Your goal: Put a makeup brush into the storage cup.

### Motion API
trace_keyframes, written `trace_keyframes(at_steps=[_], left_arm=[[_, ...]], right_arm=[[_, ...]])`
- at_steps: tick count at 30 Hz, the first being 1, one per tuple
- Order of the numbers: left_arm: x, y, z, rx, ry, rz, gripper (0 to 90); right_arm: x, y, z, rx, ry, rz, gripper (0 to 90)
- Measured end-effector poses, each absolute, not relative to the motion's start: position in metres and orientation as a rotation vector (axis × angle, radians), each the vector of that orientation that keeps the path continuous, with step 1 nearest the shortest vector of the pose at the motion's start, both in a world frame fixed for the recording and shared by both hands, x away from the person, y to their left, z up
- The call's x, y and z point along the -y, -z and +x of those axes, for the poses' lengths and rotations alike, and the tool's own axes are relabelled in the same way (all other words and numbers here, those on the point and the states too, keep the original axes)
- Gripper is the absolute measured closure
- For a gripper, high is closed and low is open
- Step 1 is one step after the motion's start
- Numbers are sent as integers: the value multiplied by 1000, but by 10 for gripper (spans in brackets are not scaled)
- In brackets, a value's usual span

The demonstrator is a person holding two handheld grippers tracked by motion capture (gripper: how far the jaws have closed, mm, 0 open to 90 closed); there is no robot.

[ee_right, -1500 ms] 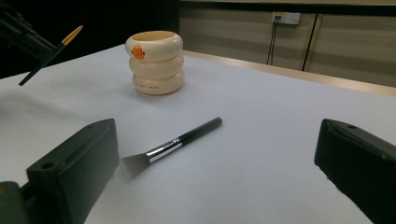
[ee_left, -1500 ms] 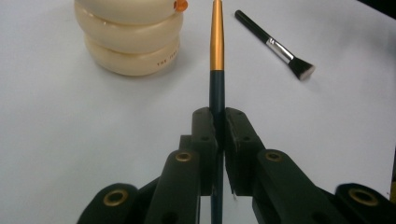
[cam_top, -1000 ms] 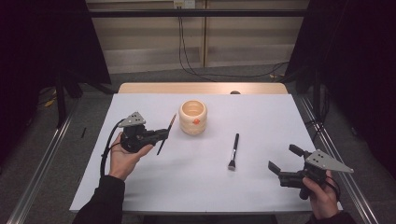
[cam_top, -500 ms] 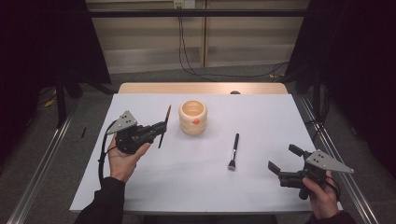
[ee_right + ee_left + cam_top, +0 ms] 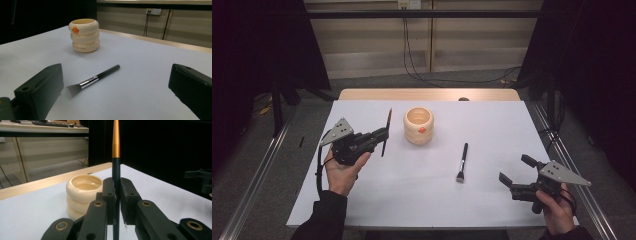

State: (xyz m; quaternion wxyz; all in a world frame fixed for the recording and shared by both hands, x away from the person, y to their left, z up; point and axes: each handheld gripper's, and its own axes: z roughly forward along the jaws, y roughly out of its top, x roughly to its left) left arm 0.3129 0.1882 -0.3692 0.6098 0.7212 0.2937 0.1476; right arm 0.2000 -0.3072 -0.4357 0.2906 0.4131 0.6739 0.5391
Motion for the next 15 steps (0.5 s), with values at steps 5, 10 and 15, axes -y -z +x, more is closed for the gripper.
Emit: trace_keyframes(at_steps=[5,10,15], left_arm=[[-186,367,314,-660,-355,1660,835],[-182,363,317,-642,-368,1671,835],[-177,360,321,-635,-378,1677,835]], right_arm=[[307,436,200,-1797,-1438,1101,0],[307,436,200,-1798,-1442,1101,0],[307,436,200,-1798,-1443,1102,0]])
